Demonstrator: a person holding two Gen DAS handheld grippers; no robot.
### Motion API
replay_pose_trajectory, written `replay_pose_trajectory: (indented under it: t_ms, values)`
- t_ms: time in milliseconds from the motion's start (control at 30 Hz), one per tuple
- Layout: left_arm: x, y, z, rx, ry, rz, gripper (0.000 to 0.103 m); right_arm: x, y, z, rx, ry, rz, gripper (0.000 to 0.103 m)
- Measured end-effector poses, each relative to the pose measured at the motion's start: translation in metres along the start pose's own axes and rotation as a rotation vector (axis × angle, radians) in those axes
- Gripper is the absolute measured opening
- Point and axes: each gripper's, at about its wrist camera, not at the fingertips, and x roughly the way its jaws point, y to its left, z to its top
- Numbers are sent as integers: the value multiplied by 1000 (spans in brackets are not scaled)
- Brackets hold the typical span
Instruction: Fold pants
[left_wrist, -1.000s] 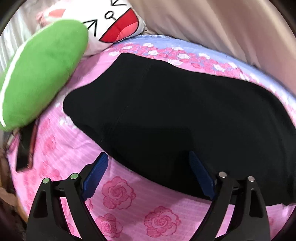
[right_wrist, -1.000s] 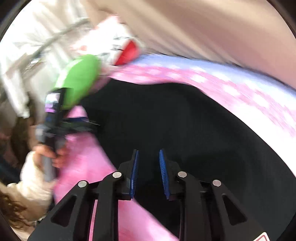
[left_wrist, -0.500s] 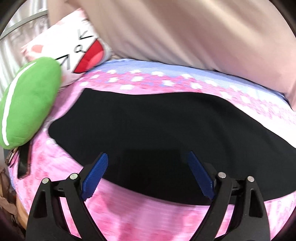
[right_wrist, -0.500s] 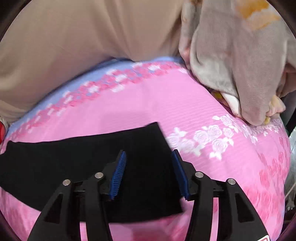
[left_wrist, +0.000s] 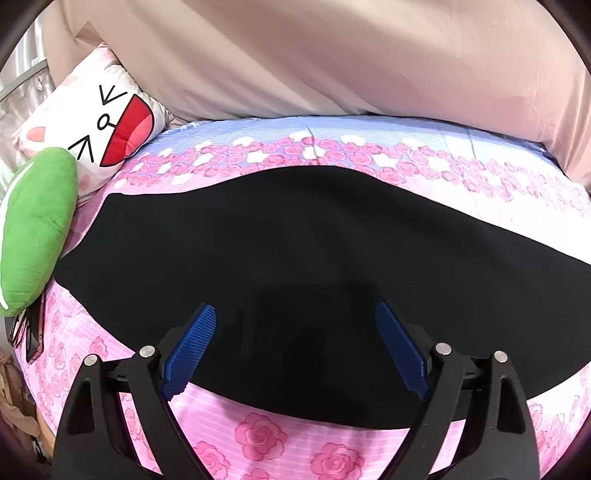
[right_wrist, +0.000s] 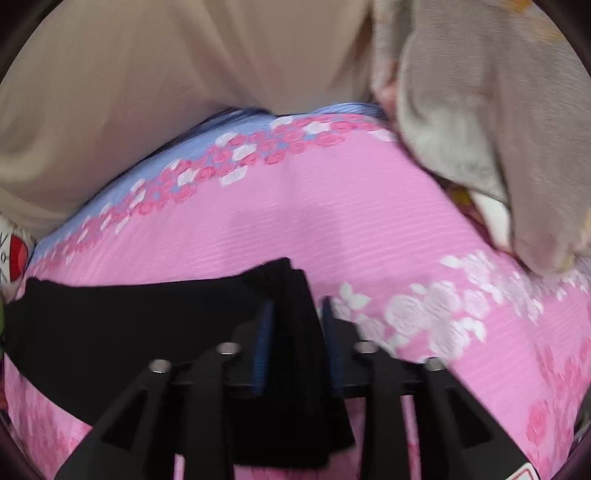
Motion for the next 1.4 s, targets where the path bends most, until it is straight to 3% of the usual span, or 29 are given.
replay_pose_trajectory:
  t_ms: [100, 133, 300, 500, 567, 600, 633, 733, 833, 967, 1100, 1200, 1300, 1333, 1367, 1400]
  values:
    - [-5, 3, 0, -3, -17, -6, 87, -33, -5, -13, 44, -53, 33, 50]
    - [-5, 5, 0, -5, -18, -5, 87, -38, -8, -20, 63, -49, 27, 58]
    - [-7, 14, -5, -29, -18, -24, 87, -36, -20, -59, 173, 28, 130, 60]
    - [-18, 12, -16, -10, -28, -63, 87, -19, -6, -58, 197, 20, 86, 70]
    - [-23, 13, -22, -2, -32, -84, 87, -16, -4, -55, 205, 13, 84, 54]
    - [-24, 13, -23, -1, -32, -88, 87, -11, -5, -52, 224, 22, 117, 19]
    - [-25, 13, -25, 2, -31, -95, 87, -7, -6, -50, 265, 39, 181, 17]
    - [-27, 14, -30, 12, -29, -118, 87, -23, 11, -42, 256, -14, 160, 17]
    - [-31, 14, -35, 25, -36, -141, 87, -54, 67, -21, 159, -89, 241, 17]
    - [-32, 16, -38, 22, -37, -169, 87, -74, 190, 2, -63, -121, 385, 18]
    - [-35, 20, -41, 14, -41, -194, 87, -42, 303, -9, -223, -24, 522, 22]
    - [-34, 24, -43, 22, -43, -193, 87, 12, 373, -43, -340, 114, 514, 23]
    - [-32, 31, -44, 28, -41, -183, 87, 49, 403, -76, -433, 203, 428, 25]
    - [-31, 35, -44, 30, -43, -176, 87, 42, 401, -81, -434, 170, 423, 33]
    - [-30, 39, -43, 32, -44, -175, 87, 30, 396, -80, -427, 164, 440, 48]
    - [-30, 41, -41, 32, -45, -175, 87, 19, 387, -77, -406, 162, 466, 54]
